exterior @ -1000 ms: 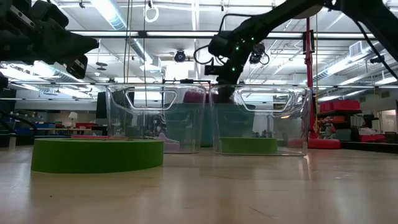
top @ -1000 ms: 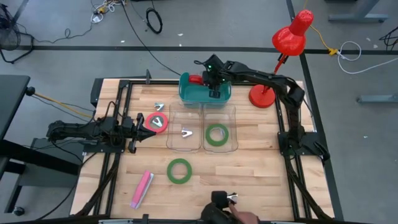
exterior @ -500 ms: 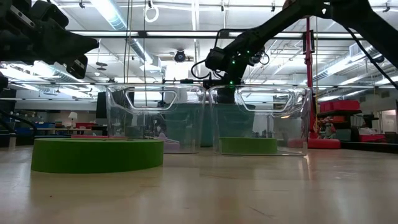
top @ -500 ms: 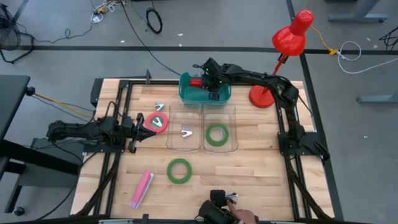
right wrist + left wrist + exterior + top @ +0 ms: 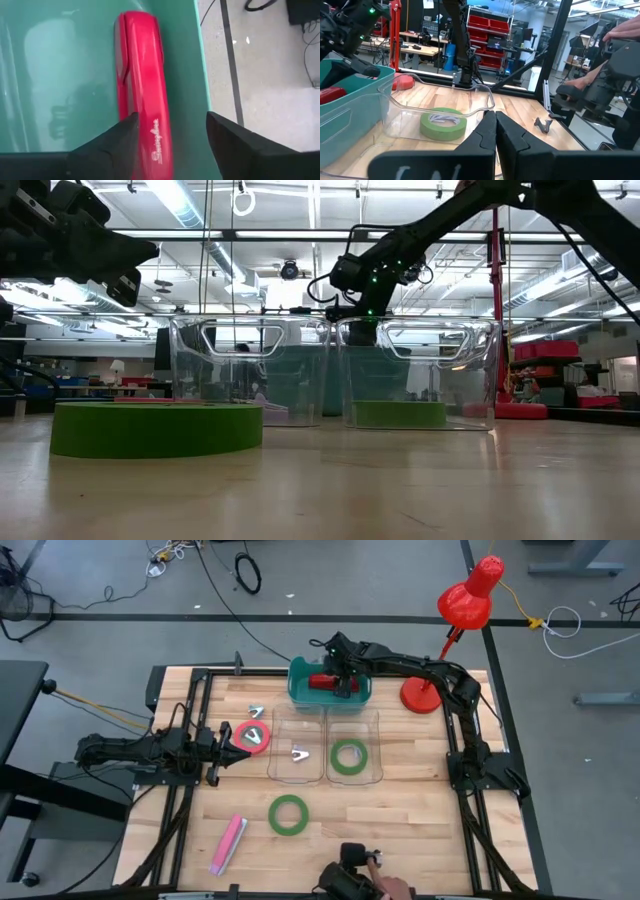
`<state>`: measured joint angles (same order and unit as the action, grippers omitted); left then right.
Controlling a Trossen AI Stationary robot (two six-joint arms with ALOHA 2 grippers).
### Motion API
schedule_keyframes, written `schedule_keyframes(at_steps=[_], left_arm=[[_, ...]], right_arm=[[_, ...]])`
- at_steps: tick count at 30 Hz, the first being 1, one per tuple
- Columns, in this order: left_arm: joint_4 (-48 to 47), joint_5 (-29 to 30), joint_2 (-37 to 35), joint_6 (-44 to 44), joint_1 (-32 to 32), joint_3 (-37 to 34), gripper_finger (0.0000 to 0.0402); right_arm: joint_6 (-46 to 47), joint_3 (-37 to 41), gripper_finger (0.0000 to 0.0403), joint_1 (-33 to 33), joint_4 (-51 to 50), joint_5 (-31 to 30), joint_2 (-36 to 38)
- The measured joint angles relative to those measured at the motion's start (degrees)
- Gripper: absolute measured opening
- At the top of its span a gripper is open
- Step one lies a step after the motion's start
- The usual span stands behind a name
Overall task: Pick and place Stapler, Stapler remover, tape
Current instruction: Put the red stapler into the blue bin, then put the black staple remover into the left transparent bin
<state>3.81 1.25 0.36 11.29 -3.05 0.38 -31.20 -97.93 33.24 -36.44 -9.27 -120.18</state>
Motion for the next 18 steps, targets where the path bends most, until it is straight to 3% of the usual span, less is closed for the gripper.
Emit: schedule_keyframes(at_steps=[9, 18], left_arm=[[0.03, 0.01, -0.02, 0.0, -0.02, 0.0, 0.0003], [0.01, 0.0, -0.01, 0.02, 0.0, -0.01, 0.0003]], right_arm=[[0.75, 0.0, 0.0249, -0.24, -1.39, -0.99, 0.7], [2.16, 0.0, 0.0249, -2.36, -1.78, -1.73, 7.77]])
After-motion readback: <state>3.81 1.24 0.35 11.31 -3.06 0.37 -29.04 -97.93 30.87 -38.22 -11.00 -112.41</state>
